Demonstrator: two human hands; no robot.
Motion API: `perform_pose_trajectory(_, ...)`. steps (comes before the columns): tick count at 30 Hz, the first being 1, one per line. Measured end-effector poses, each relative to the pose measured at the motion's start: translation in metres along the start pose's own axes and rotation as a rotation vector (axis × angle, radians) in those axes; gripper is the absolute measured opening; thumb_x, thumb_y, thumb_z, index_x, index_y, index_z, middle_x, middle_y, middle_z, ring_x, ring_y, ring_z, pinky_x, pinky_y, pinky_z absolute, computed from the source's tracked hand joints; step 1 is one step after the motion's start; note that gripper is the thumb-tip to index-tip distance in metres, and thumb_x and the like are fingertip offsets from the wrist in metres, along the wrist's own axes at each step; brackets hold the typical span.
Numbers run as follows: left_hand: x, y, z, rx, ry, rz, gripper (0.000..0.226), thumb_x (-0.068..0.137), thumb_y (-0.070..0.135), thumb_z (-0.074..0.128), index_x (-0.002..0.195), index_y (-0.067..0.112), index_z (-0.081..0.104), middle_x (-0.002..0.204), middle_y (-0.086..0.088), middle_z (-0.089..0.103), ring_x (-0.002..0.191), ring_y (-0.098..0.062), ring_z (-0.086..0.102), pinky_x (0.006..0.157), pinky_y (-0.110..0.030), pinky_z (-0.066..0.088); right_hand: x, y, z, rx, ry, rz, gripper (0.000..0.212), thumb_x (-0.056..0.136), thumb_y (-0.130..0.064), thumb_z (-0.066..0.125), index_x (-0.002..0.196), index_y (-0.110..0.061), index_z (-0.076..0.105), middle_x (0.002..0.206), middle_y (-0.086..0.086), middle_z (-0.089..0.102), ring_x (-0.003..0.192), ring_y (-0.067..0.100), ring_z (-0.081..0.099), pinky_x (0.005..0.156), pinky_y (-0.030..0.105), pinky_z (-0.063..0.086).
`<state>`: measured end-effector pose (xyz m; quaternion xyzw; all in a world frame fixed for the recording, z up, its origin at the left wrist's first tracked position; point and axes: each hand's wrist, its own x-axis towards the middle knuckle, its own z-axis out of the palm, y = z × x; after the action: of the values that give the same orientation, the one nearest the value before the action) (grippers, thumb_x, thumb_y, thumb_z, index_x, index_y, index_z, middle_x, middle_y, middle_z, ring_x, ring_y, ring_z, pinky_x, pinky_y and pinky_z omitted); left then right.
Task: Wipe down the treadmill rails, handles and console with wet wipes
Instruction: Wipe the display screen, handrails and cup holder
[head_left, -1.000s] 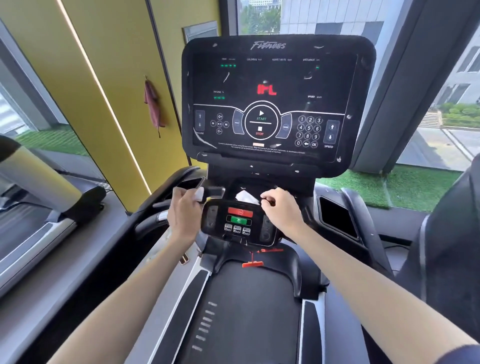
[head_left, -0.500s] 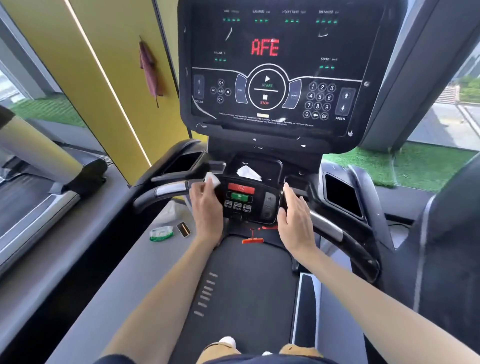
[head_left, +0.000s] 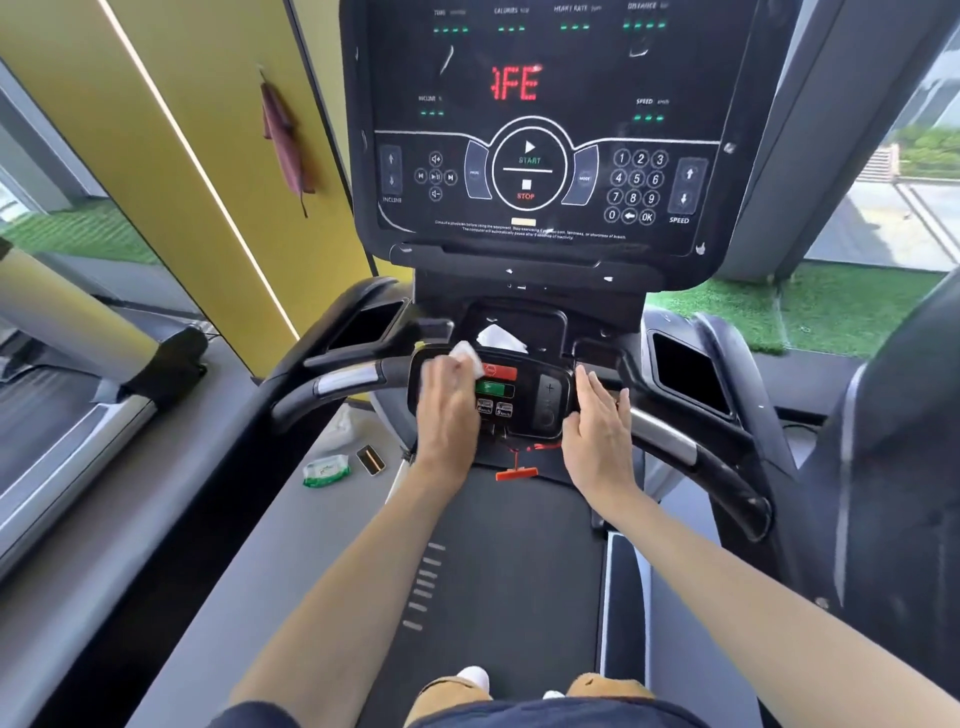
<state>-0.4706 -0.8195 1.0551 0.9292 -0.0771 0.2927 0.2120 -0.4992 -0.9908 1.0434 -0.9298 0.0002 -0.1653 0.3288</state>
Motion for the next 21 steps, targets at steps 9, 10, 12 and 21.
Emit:
perform_pose_trajectory(9, 0.005, -0.030, -0.010, -0.064, 0.084, -0.096, 0.045, 0.077, 0.000, 0.023, 0.097, -0.001, 0.063, 0.093, -0.013, 0.056, 0.085, -0.022, 0.037, 0.066, -0.036, 0.044, 0.000, -0.001, -0.003, -0.028, -0.010, 0.016, 0.059, 0.089, 0.006, 0.039, 0.146, -0.002, 0.030, 0.146, 0.012, 0.044, 0.143, 0.016, 0.026, 0.118, 0.034, -0.007)
perform_pose_trajectory(10, 0.004, -0.018, -0.007, -0.093, 0.058, -0.090, 0.041, 0.080, 0.001, 0.025, 0.096, 0.002, 0.063, 0.093, -0.010, 0.056, 0.085, -0.019, 0.037, 0.068, -0.035, 0.043, 0.000, -0.001, -0.002, -0.032, -0.012, 0.018, 0.060, 0.088, 0.007, 0.039, 0.147, -0.002, 0.030, 0.146, 0.012, 0.044, 0.144, 0.015, 0.025, 0.118, 0.034, -0.008)
perform_pose_trajectory(12, 0.006, 0.006, -0.001, -0.165, -0.070, 0.031, 0.029, 0.087, 0.008, 0.034, 0.094, 0.009, 0.062, 0.092, -0.001, 0.055, 0.084, -0.013, 0.036, 0.075, -0.032, 0.041, 0.001, -0.002, -0.003, -0.034, -0.019, 0.027, 0.062, 0.087, 0.008, 0.039, 0.147, -0.003, 0.029, 0.146, 0.010, 0.044, 0.144, 0.014, 0.025, 0.117, 0.032, -0.010)
perform_pose_trajectory(21, 0.009, -0.032, -0.011, -0.076, 0.052, 0.077, 0.037, 0.087, 0.008, 0.030, 0.096, 0.003, 0.066, 0.091, -0.009, 0.057, 0.086, -0.023, 0.042, 0.071, -0.035, 0.045, -0.003, 0.005, -0.003, -0.105, 0.006, 0.027, 0.064, 0.087, 0.010, 0.048, 0.147, -0.010, 0.034, 0.155, 0.013, 0.027, 0.147, 0.023, 0.014, 0.116, 0.041, -0.006)
